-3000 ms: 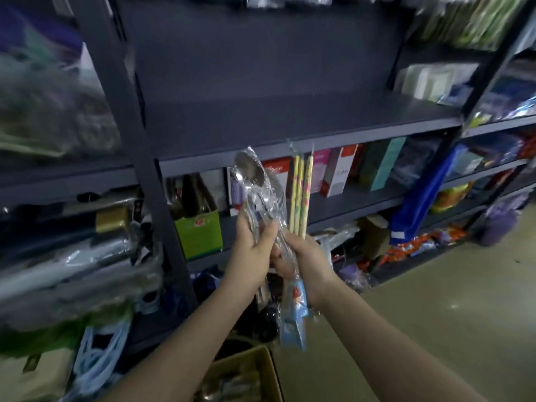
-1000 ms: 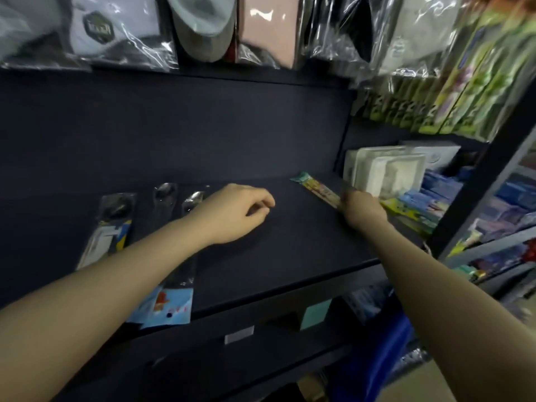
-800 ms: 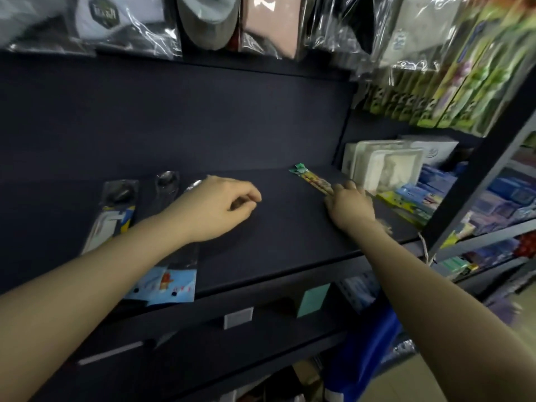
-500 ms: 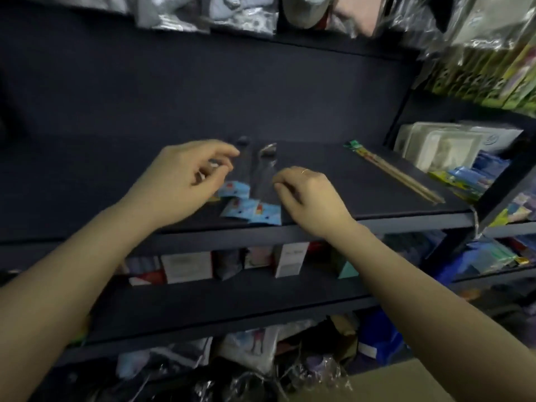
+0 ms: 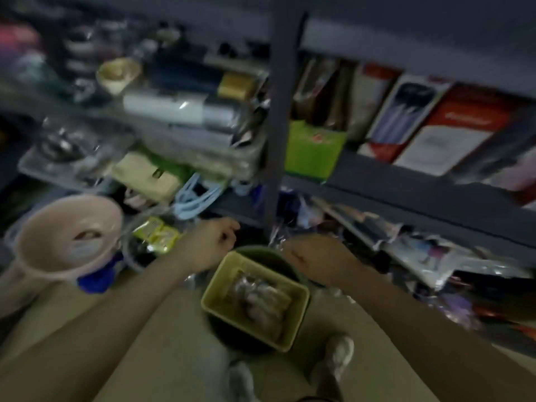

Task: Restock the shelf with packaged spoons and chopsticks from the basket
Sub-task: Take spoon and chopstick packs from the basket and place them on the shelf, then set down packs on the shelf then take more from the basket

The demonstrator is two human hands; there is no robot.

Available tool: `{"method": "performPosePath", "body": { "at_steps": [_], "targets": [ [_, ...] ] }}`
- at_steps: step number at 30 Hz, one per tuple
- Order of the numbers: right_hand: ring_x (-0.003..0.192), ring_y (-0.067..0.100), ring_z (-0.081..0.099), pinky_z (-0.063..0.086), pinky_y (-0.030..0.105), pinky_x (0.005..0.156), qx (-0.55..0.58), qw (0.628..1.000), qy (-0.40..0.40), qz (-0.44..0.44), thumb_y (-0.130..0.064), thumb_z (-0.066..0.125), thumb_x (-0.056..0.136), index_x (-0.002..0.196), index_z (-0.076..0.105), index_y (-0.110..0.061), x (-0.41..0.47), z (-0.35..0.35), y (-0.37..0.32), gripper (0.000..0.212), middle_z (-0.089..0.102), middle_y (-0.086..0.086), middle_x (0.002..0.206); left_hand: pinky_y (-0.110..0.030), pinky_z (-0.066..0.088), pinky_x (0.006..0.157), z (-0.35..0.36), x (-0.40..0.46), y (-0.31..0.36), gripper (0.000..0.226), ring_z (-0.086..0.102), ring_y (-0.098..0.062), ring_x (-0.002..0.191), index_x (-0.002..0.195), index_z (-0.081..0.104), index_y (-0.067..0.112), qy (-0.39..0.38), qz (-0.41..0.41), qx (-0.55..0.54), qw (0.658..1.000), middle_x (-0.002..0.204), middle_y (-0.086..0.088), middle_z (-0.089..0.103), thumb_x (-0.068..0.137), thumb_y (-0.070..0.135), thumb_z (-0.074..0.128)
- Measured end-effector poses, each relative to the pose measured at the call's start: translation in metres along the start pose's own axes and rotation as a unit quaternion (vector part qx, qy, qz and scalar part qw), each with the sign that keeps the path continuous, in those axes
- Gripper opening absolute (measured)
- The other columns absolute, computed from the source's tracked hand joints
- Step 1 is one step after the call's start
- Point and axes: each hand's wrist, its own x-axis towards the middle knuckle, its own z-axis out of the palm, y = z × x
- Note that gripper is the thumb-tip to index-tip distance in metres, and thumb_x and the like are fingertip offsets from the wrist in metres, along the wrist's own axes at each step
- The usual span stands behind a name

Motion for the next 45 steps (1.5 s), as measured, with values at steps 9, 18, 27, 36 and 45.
{"method": "performPosePath", "body": {
  "at_steps": [9, 18, 27, 36, 45],
  "targets": [
    [0.125, 0.026, 0.046, 0.036, 0.029, 0.083, -0.007, 0.968, -0.227, 0.107, -0.026, 0.035, 0.098, 0.136, 0.038, -0.009, 0.079, 0.221, 0.016, 0.042, 0.046, 0.012, 0.139, -0.032, 0.047, 0.088, 0.141, 0.010, -0.167, 0.043, 0.062, -0.032, 0.104, 0.108, 0.063, 0.005, -0.010, -0.168, -0.066, 0.984, 0.110, -0.019, 0.066, 0.081, 0.026, 0.037],
    [0.140, 0.030, 0.026, 0.028, 0.039, 0.112, -0.029, 0.953, -0.234, 0.189, -0.046, 0.046, 0.091, 0.147, 0.017, -0.011, 0.139, 0.382, 0.085, 0.073, 0.024, 0.014, 0.152, -0.019, 0.035, 0.095, 0.254, 0.067, -0.219, 0.033, 0.054, -0.020, 0.118, 0.124, 0.053, 0.009, 0.032, -0.200, -0.142, 0.969, 0.128, -0.008, 0.059, 0.092, 0.012, 0.046],
    [0.132, 0.030, 0.036, 0.036, 0.039, 0.104, 0.012, 0.965, -0.106, 0.241, -0.066, 0.055, 0.076, 0.147, 0.011, -0.006, 0.150, 0.441, 0.096, 0.103, 0.027, 0.017, 0.147, 0.010, 0.030, 0.065, 0.296, 0.080, -0.226, 0.033, 0.048, -0.002, 0.099, 0.120, 0.057, 0.011, 0.087, -0.196, -0.214, 0.953, 0.122, -0.005, 0.061, 0.090, 0.006, 0.046],
    [0.131, 0.030, 0.035, 0.037, 0.044, 0.105, 0.072, 0.968, -0.080, 0.226, -0.055, 0.067, 0.072, 0.138, 0.029, -0.011, 0.157, 0.453, 0.097, 0.088, 0.034, 0.013, 0.143, 0.009, 0.033, 0.065, 0.293, 0.081, -0.231, 0.030, 0.055, -0.009, 0.094, 0.114, 0.061, 0.011, 0.101, -0.188, -0.227, 0.950, 0.106, -0.003, 0.063, 0.089, 0.004, 0.047],
    [0.129, 0.032, 0.045, 0.043, 0.039, 0.102, 0.097, 0.964, -0.151, 0.194, -0.035, 0.050, 0.092, 0.141, 0.030, -0.006, 0.153, 0.439, 0.101, 0.060, 0.044, 0.019, 0.141, 0.009, 0.033, 0.066, 0.296, 0.082, -0.228, 0.031, 0.054, -0.007, 0.093, 0.116, 0.060, 0.012, 0.100, -0.206, -0.232, 0.945, 0.102, 0.000, 0.061, 0.090, 0.006, 0.045]
  ]
}}
